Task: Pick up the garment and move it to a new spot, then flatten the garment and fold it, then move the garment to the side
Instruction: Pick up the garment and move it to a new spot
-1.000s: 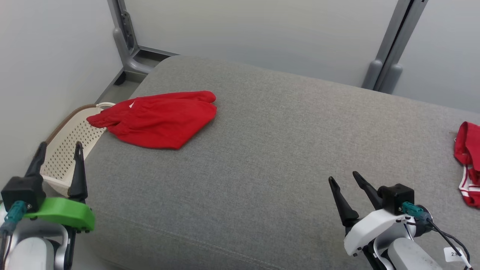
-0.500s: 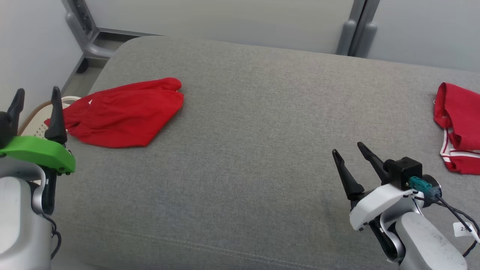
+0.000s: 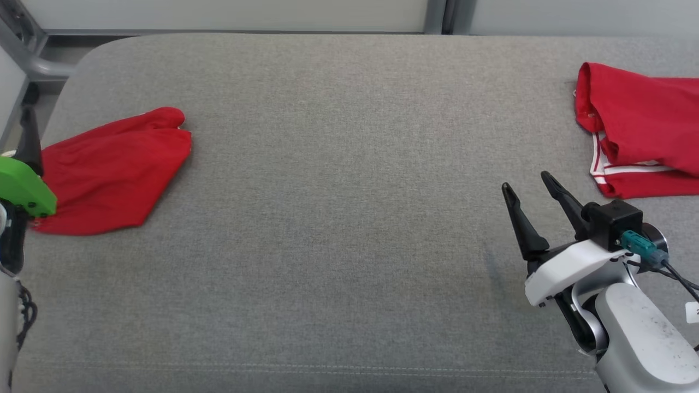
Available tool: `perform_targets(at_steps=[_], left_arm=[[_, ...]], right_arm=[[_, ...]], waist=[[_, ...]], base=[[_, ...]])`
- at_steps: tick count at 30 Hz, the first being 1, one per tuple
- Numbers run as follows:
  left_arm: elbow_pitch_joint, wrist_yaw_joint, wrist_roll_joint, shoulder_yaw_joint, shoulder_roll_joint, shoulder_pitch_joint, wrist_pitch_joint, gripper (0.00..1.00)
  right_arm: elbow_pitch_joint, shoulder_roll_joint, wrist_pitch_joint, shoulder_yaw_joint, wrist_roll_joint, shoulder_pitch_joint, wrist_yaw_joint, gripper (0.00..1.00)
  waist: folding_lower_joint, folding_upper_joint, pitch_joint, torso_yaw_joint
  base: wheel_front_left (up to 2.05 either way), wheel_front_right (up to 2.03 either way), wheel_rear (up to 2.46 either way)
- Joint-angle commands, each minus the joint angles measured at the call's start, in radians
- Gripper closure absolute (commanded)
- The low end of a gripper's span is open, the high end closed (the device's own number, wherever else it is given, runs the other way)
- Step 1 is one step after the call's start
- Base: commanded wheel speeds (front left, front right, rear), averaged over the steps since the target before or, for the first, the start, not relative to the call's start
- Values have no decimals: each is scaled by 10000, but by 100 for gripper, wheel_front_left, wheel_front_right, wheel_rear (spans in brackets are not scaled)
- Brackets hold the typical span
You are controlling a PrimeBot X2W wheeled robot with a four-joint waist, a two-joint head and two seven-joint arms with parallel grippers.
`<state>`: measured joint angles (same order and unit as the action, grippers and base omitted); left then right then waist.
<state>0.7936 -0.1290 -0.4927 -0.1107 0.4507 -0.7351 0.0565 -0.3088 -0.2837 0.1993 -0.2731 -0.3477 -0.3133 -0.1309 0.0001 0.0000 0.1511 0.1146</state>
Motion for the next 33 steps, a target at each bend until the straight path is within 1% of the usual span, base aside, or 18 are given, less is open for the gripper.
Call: perform_targets(at_steps=[1,3,7,10,13,15,18,20,25,29,33], left_arm=[[222,-16,-73,-157,225,-323,-151,0],[545,-17,-408,-328,358,-579,-400,0],[962,-16,-712,-601,690,-972,-735,0],[1520,-18,-1122,-846,803,-1257,-1548,0],[1975,-18,-1259,-1069,1174,-1627,-2111,0],[2313,-18,-1392,-1218,1224,-1754,-2619,0],[2818,-19,-1629,-1548,1136,-1968,-4019,0],[2960,-5,-1543,-1666,1453,-2240,-4270,0],[3376,-7,-1751,-1869,1286,-2356,-4758,0],[3712,-7,-1995,-2060,1065,-2429,-5759,0],[3737,-7,-2000,-2479,1059,-2450,-6729,0]], right_arm=[[109,-58,-48,50,94,-131,5,0],[210,-71,-78,86,119,-194,5,0],[362,-95,-129,135,140,-256,5,0],[471,-141,-190,208,171,-295,5,0],[597,-200,-223,256,178,-392,5,0],[656,-232,-269,324,191,-391,5,0],[771,-267,-299,441,163,-357,5,0],[854,-254,-299,464,177,-339,5,0],[1002,-239,-352,533,198,-353,5,0],[1066,-303,-407,604,207,-319,5,0],[1136,-363,-471,658,214,-303,6,0]], waist=[[-1,0,566,-568],[-1,0,711,-720],[-1,0,937,-944],[-1,0,1157,-1126],[-1,0,1386,-1328],[-1,0,1535,-1448],[-1,0,1730,-1555],[-1,0,1846,-1616],[-1,0,2078,-1717],[-1,0,2179,-1713],[-1,0,2247,-1674]], base=[[0,0,0],[0,0,0],[0,0,0],[0,0,0],[0,0,0],[0,0,0],[0,0,0],[0,0,0],[0,0,0],[0,0,0],[0,0,0]])
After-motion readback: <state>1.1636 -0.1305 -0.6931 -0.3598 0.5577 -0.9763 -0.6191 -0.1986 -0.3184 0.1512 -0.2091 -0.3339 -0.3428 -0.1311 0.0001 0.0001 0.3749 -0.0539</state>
